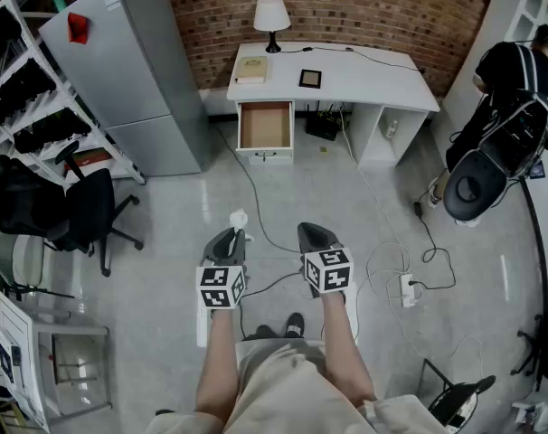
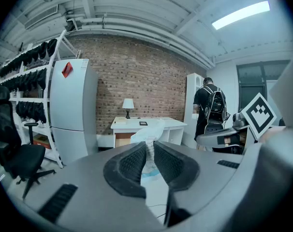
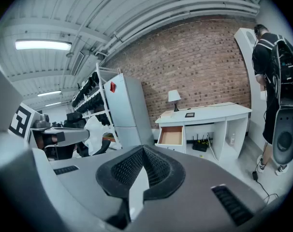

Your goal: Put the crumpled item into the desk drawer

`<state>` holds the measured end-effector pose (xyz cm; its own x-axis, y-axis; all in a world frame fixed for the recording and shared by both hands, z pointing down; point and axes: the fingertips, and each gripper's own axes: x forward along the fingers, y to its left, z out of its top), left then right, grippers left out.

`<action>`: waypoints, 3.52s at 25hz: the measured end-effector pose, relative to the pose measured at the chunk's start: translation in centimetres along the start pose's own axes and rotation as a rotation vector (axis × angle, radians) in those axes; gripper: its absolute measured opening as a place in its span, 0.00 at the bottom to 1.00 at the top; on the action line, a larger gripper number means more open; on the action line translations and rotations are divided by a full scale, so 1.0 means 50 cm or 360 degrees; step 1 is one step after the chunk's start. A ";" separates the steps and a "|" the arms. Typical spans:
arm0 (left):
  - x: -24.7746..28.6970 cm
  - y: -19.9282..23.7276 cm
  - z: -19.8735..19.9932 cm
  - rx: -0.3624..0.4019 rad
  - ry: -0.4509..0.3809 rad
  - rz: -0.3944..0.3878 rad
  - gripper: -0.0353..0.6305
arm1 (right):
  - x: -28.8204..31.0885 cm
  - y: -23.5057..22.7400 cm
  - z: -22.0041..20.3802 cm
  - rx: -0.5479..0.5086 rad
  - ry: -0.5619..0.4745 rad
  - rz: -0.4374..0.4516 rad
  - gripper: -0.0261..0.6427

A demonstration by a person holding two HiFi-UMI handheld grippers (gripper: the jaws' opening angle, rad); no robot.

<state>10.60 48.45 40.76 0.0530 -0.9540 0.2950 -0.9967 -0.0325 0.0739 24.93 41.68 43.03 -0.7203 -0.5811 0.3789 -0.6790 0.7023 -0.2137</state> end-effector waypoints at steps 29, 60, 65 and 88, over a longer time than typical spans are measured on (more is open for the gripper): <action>0.041 0.087 0.014 -0.0202 -0.0013 0.0067 0.15 | 0.047 -0.024 0.042 0.0162 -0.0064 0.0324 0.08; 0.733 0.367 0.126 -0.0289 0.0193 -0.0203 0.15 | 0.625 -0.295 0.233 0.0395 -0.0168 0.0250 0.08; 0.830 0.415 0.137 -0.0295 0.0234 -0.0270 0.15 | 0.699 -0.381 0.253 0.0550 -0.0188 0.0050 0.08; 1.011 0.570 0.178 -0.0171 0.0304 -0.0267 0.15 | 0.972 -0.365 0.322 0.0256 0.0171 0.0085 0.08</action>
<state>-15.65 -3.36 49.31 0.2377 -0.8642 0.4435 -0.9614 -0.1439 0.2347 0.02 -6.00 50.86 -0.7425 -0.4914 0.4552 -0.6603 0.6511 -0.3742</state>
